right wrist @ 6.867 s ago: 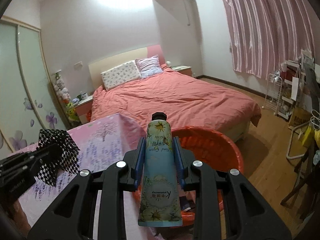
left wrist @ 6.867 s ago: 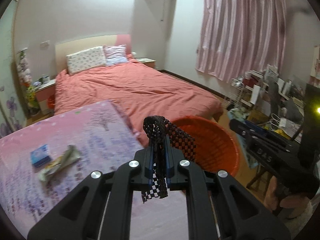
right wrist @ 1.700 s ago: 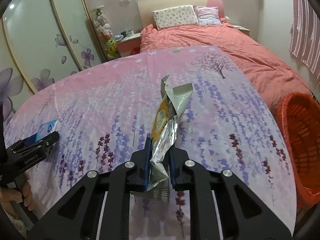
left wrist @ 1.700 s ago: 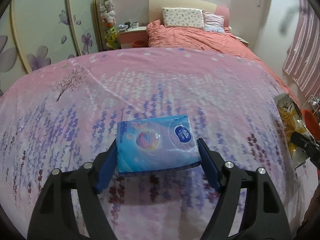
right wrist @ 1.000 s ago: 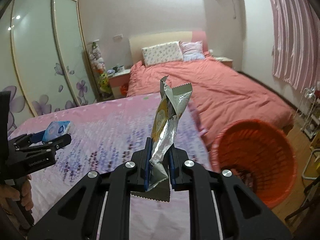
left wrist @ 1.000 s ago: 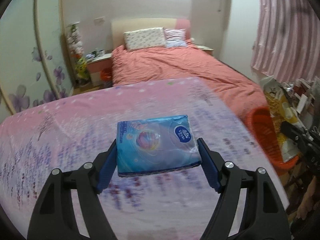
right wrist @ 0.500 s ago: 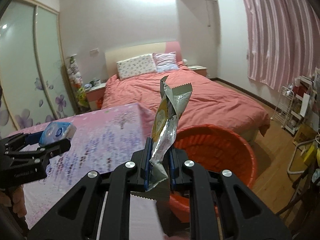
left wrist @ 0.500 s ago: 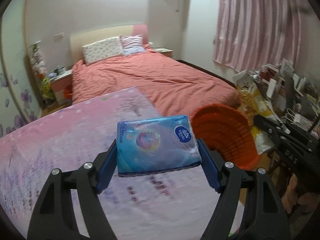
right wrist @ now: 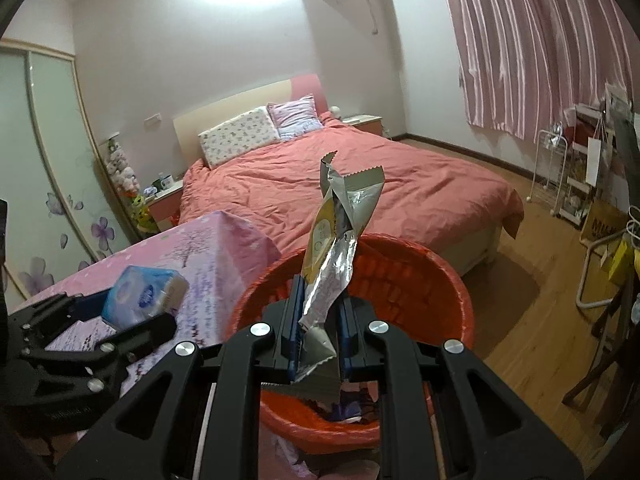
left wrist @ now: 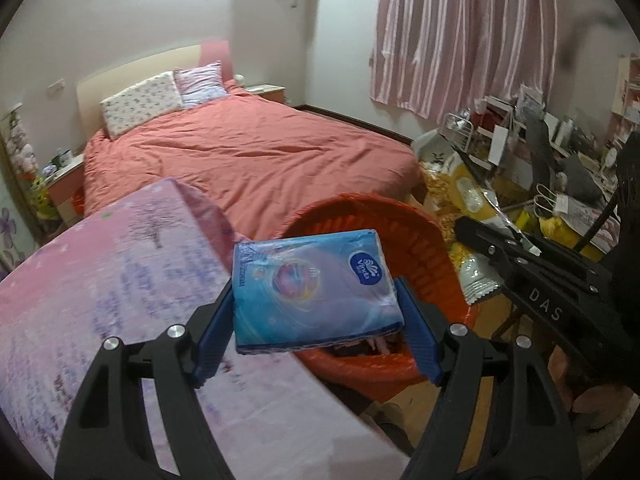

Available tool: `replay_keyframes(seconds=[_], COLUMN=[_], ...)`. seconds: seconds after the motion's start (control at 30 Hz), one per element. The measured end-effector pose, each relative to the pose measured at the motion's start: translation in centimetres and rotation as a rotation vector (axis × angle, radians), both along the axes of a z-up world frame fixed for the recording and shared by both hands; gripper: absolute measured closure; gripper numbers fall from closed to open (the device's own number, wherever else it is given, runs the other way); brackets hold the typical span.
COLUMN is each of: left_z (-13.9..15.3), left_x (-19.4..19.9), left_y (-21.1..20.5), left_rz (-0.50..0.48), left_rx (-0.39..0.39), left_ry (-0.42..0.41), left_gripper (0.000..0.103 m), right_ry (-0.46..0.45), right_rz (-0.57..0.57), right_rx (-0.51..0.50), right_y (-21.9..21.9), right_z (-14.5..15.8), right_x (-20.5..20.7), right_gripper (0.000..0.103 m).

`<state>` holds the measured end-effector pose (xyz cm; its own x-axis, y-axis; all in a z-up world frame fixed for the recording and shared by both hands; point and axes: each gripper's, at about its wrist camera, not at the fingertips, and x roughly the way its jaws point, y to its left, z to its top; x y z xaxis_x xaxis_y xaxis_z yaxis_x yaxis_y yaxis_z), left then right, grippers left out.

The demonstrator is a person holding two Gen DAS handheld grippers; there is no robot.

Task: Collect trash
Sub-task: 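Open both tools over the orange basket to drop the tissue pack and wrapper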

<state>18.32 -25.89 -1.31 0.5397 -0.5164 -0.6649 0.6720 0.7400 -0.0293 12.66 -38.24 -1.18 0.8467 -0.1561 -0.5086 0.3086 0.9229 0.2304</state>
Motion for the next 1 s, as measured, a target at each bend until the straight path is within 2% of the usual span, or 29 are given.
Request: replay_keyframes(seconds=[0.17, 0.37, 0.43, 0.6, 0.73, 0.87, 0.93, 0.97, 1.0], left_z=[-1.9, -4.7, -5.3, -5.2, -4.5, -3.0, -2.0, -1.5, -0.7], left_x=[1.1, 3.6, 4.2, 4.2, 3.6, 1.8, 0.5, 0.1, -0.9], left_y=[-2.8, -4.0, -3.9, -3.2, -1.7, 1.3, 2.9, 3.9, 5.4], left_rz=[-0.018, 0.015, 0.019, 0.032, 0.064, 0.103, 0.128, 0.141, 0.160], left_rx=[0.018, 0.024, 0.029, 0.055, 0.064, 0.071, 0.065, 0.060, 0.048], left_ry=[0.015, 0.089, 0.100, 0.061, 0.037, -0.030, -0.063, -0.076, -0.098], left_gripper=[0.029, 0.027, 0.022, 0.016, 0.016, 0.016, 0.013, 0.013, 0.012], right_ry=[0.006, 0.016, 0.024, 0.026, 0.036, 0.018, 0.002, -0.006, -0.033], right_rz=[-0.002, 0.005, 0.002, -0.019, -0.046, -0.059, -0.071, -0.078, -0.086], right_rx=[0.036, 0.145, 0.163, 0.183, 0.145, 0.078, 0.038, 0.024, 0.004], right_y=[-2.0, -4.2, -4.4, -4.3, -3.5, -1.2, -0.7, -0.3, 0.8], right_z=[-1.0, -2.5, -3.0, -3.4, -2.7, -1.2, -0.4, -0.1, 0.5], right_x=[0.6, 1.7, 1.9, 1.0, 0.2, -1.8, -2.7, -3.3, -4.4], right_gripper=[0.087, 0.083, 0.078, 0.058, 0.052, 0.048, 0.040, 0.022, 0.011])
